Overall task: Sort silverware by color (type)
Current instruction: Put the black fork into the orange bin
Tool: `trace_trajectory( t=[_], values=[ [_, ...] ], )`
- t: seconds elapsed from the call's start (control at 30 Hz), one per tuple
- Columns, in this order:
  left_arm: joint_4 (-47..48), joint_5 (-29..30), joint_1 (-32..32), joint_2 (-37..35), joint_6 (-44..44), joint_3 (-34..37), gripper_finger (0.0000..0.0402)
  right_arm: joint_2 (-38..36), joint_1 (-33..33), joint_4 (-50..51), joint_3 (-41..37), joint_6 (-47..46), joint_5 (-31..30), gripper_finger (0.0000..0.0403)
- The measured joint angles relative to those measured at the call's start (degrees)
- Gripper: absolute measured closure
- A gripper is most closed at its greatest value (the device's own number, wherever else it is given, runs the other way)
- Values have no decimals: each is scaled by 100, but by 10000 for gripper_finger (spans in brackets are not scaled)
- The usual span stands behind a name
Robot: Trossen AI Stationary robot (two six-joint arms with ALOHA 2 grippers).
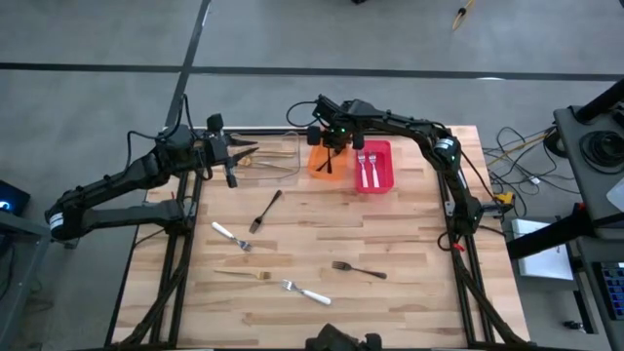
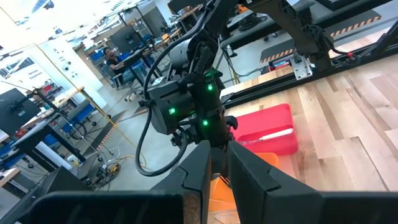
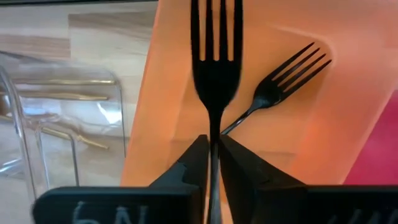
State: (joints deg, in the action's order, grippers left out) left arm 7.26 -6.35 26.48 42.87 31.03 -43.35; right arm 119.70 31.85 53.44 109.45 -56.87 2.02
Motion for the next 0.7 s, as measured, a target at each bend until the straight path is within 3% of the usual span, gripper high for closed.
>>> trace_trajectory(
  t=[0.33,0.6,0.7],
  values=[
    [1,0,-1,2,0,0,363,0,-10,-21,0,10,-53,304],
    [-4,-2,-2,53,0,0,363,-145,-132,-5,0,1076,-75,316],
    [-17,-2,0,102,0,0,363,-273,-316,-4,0,1688,-377,331]
  ],
)
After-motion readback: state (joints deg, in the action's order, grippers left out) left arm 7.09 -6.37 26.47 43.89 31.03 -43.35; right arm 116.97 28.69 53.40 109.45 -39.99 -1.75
